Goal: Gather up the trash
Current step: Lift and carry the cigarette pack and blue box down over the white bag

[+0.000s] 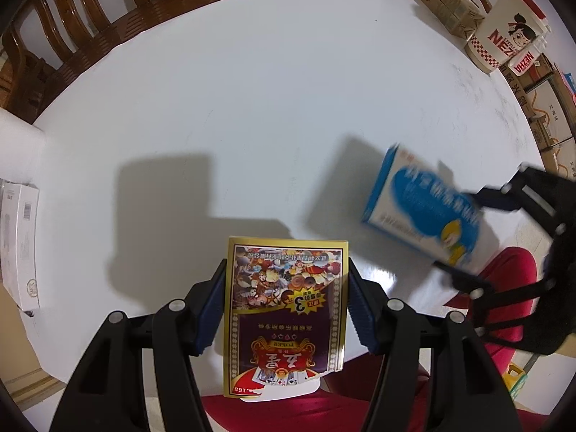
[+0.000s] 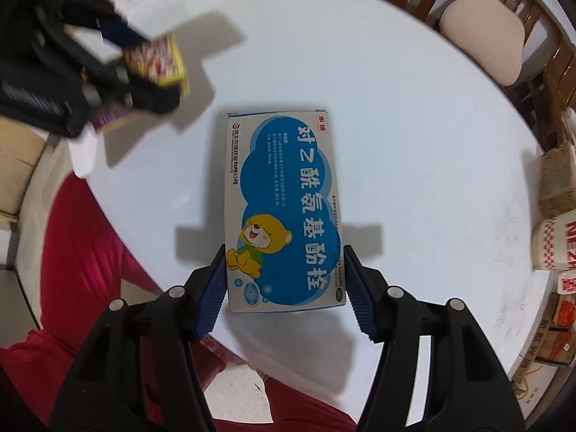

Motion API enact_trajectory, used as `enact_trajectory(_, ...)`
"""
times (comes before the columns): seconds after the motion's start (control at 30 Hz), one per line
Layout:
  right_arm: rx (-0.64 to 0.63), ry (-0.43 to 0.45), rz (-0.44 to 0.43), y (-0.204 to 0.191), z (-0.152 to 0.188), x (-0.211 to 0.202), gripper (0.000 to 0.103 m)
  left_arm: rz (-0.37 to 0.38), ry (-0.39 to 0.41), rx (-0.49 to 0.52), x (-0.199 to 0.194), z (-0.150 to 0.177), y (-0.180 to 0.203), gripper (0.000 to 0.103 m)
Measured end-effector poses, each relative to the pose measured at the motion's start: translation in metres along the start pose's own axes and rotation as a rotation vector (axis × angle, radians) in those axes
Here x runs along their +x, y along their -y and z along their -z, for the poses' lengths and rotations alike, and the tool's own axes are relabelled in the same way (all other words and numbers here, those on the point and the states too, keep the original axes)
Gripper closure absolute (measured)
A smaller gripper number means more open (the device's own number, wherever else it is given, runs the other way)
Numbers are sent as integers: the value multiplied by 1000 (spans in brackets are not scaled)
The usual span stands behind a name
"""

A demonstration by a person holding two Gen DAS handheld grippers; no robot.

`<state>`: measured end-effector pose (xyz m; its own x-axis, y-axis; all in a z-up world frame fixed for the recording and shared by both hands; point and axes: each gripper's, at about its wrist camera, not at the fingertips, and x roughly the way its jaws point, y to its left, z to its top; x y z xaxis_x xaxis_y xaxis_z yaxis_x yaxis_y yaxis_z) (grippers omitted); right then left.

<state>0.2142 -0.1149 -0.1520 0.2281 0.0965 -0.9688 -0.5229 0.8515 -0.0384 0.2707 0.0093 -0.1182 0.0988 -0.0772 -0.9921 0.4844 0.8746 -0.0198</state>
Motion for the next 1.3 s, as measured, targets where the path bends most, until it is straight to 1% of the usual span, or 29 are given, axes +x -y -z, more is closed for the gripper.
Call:
enact_trajectory(0.07,7,44,46,2,1,-20,43,-1,10,4,-4,3,2,44)
enact_trajectory(0.17,22,88,91,8,2,-41,43,6,34,5,-15,9,7,44)
enact_trajectory(0.2,25,115,109,8,3,-52,43,6,41,7,-18,11,9,44)
enact_trajectory(0.27,24,157,145,5,13,-72,43,2,57,15,-27,16,14,44)
enact_trajectory(0.43,24,228,170,-5,19,-102,43,-13,95,39,-49,33,32,44)
enact_trajectory(0.6,24,279,189,-24,41,-119,43,-28,152,63,-73,58,54,44)
enact_trajectory(0.7,38,306,196,-32,59,-133,43,-37,183,73,-79,73,66,44)
enact_trajectory(0.8,48,319,212,-42,73,-142,43,-21,198,70,-81,90,77,44)
enact_trajectory(0.97,66,341,213,-58,103,-147,43,-28,208,103,-72,123,98,44)
enact_trajectory(1.13,79,333,214,-73,125,-144,43,-35,218,126,-62,150,114,44)
enact_trajectory(1.3,82,317,209,-87,140,-138,43,-21,223,124,-51,161,117,44)
